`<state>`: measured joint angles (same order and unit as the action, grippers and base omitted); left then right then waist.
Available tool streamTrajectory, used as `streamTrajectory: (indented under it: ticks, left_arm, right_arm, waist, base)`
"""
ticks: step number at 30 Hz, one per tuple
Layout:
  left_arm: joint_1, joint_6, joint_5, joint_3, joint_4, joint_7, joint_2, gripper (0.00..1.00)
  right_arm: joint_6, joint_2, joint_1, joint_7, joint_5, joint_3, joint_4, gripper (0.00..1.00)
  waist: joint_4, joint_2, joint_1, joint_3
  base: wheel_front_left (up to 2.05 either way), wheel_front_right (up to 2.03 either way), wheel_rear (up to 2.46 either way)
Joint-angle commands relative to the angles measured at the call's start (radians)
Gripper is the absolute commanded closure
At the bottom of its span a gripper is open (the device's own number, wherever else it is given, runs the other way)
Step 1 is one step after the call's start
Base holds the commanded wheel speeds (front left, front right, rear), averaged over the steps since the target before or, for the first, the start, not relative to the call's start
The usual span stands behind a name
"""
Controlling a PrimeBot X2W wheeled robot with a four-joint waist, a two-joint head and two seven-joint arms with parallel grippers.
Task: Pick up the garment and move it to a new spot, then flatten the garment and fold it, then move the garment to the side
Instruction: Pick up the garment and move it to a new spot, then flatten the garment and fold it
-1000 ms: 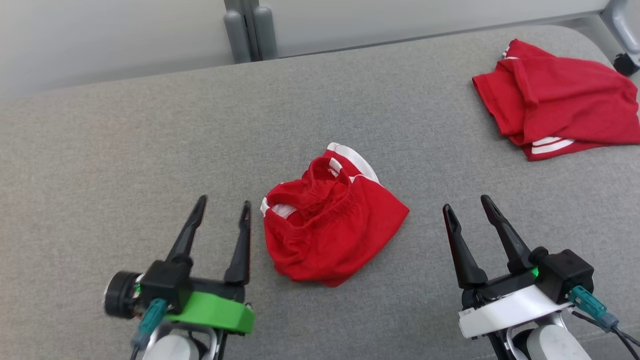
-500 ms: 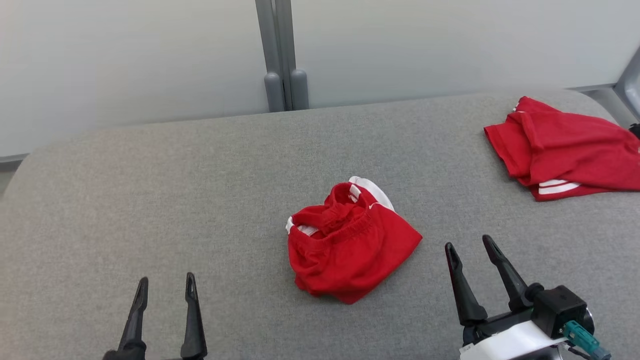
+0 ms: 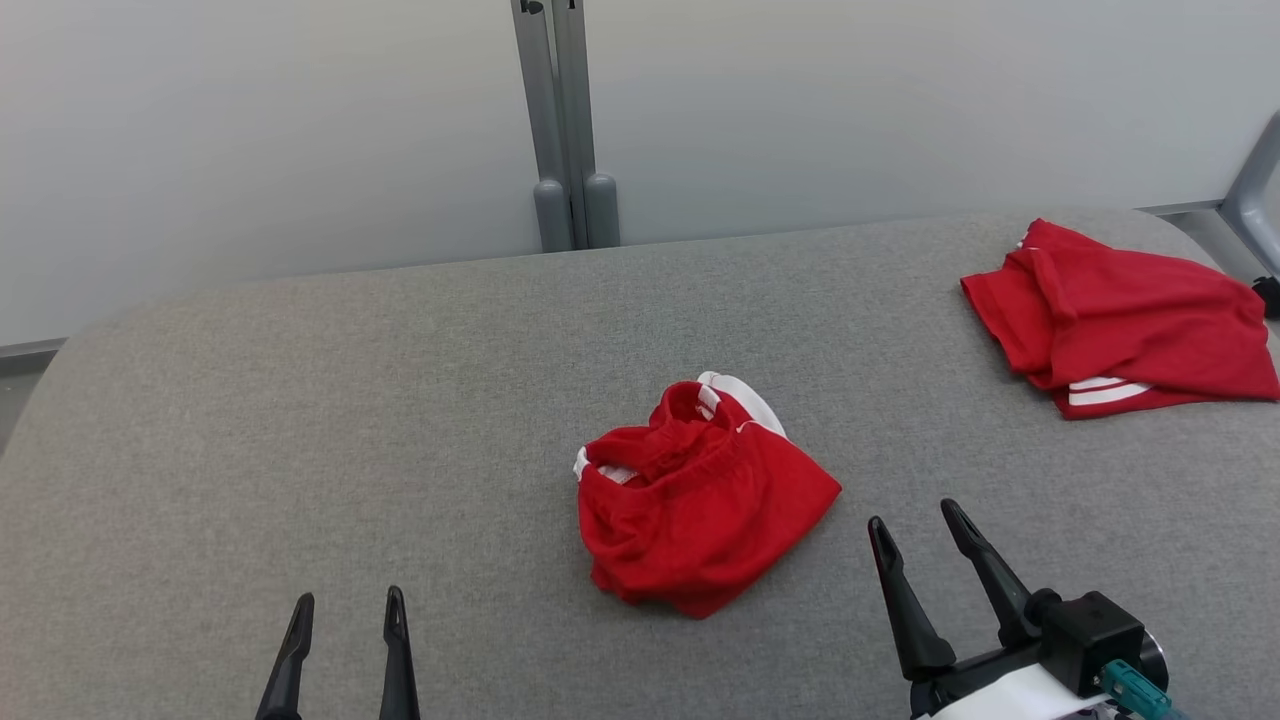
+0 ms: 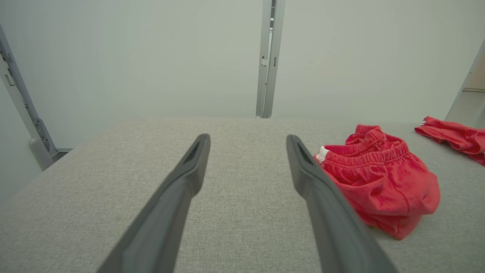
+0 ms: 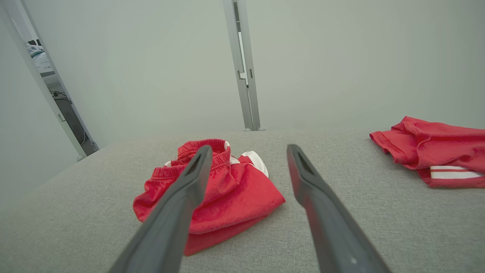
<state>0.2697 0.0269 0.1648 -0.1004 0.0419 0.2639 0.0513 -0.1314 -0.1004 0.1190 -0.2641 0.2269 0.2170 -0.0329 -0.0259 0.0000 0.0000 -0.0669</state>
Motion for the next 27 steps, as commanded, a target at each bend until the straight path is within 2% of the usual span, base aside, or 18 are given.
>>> streamTrajectory:
  ticks: [1, 27]
  left_arm:
    - [0.009, 0.000, -0.012, -0.002, -0.002, 0.000, -0.001, 0.00]
    - [0.000, 0.019, -0.019, -0.038, -0.006, 0.000, -0.001, 0.00]
  right_arm:
    - [0.002, 0.001, 0.010, 0.000, -0.008, 0.002, -0.003, 0.00]
    - [0.002, -0.004, 0.010, 0.000, 0.000, -0.003, -0.003, 0.00]
  waist:
    - [0.001, 0.0000, 0.0000, 0.000]
    - [0.010, 0.0000, 0.0000, 0.011]
  base:
    - [0.00, 0.00, 0.00]
    - [0.00, 0.00, 0.00]
